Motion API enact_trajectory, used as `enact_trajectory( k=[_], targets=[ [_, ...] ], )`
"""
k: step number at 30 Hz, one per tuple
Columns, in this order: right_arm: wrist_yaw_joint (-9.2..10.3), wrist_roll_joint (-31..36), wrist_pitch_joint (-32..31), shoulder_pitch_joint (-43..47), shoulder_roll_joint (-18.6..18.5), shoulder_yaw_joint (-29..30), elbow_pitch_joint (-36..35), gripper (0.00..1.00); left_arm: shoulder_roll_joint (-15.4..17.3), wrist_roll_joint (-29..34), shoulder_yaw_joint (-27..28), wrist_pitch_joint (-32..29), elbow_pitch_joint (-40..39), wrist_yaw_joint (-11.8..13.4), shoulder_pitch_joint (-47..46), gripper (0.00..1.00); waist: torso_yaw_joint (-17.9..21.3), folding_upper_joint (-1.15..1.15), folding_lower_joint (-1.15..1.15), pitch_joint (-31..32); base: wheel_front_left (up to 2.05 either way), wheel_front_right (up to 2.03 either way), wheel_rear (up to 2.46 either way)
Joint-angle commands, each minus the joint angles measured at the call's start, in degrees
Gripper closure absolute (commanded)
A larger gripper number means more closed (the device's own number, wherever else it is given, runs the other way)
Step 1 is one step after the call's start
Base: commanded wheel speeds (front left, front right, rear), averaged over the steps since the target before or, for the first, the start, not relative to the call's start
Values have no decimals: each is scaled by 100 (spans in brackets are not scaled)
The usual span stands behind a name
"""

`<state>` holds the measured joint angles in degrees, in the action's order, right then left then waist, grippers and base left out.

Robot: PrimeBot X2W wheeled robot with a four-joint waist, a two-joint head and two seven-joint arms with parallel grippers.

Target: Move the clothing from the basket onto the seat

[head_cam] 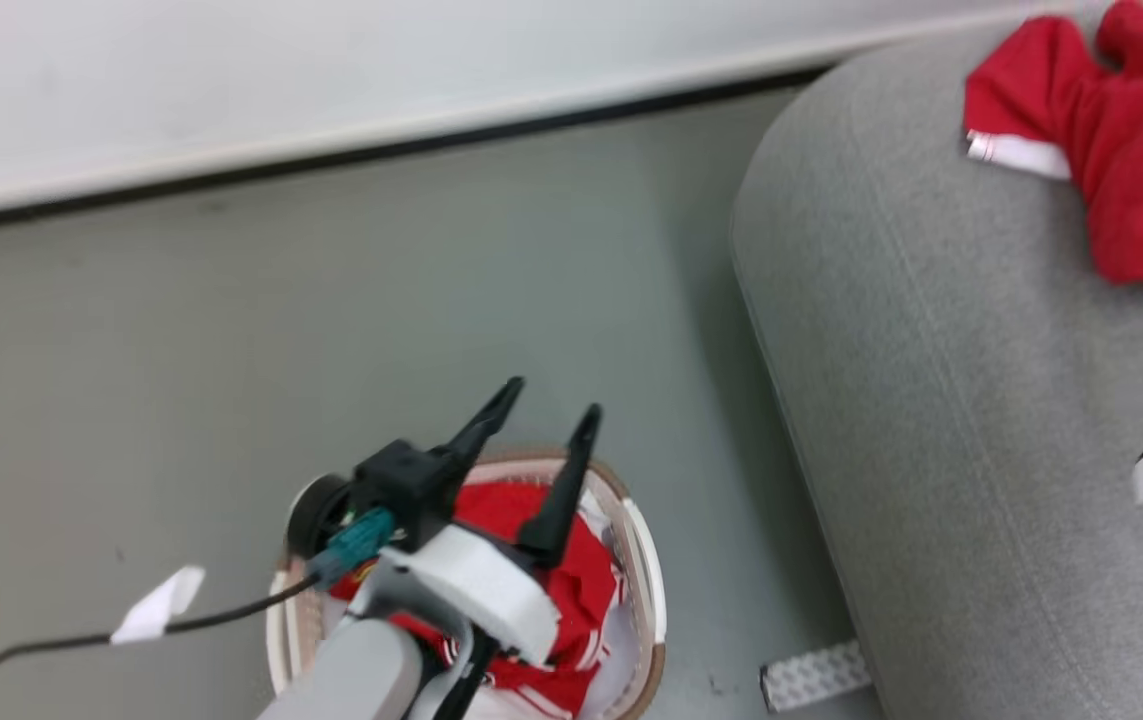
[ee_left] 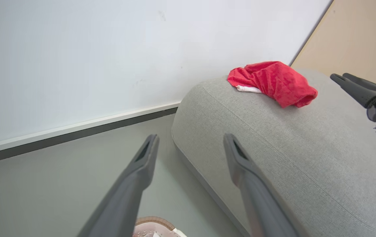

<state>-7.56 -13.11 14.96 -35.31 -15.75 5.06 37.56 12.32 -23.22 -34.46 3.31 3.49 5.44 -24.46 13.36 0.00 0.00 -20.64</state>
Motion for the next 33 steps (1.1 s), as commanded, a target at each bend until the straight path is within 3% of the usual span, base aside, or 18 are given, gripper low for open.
enact_trajectory(
  k=[1, 8, 15, 23, 33],
  targets=[
    [15, -62, 14, 362, 63, -137, -348, 0, 66, -136, 103, 144, 61, 81, 221, 0, -104, 0, 0, 495, 0, 0, 0],
    [15, 100, -26, 1285, 280, -401, -1314, 0, 136, -208, 362, 586, 260, 359, 710, 0, -333, 0, 0, 1133, 0, 0, 0],
    [15, 430, -8, 2307, 856, -454, -1994, 0, 190, -432, 691, 1052, 538, 503, 1362, 0, -689, 0, 0, 1611, 0, 0, 0],
    [15, 747, 20, 3192, 1231, -415, -2282, 0, 119, -285, 1083, 1182, 736, 424, 1902, 0, -961, 0, 0, 1991, 0, 0, 0],
    [15, 512, 15, 3604, 1291, -493, -2245, 0, -205, 180, 1670, 1187, 606, 169, 2396, 0, -834, 0, 0, 2185, 0, 0, 0]
  ],
)
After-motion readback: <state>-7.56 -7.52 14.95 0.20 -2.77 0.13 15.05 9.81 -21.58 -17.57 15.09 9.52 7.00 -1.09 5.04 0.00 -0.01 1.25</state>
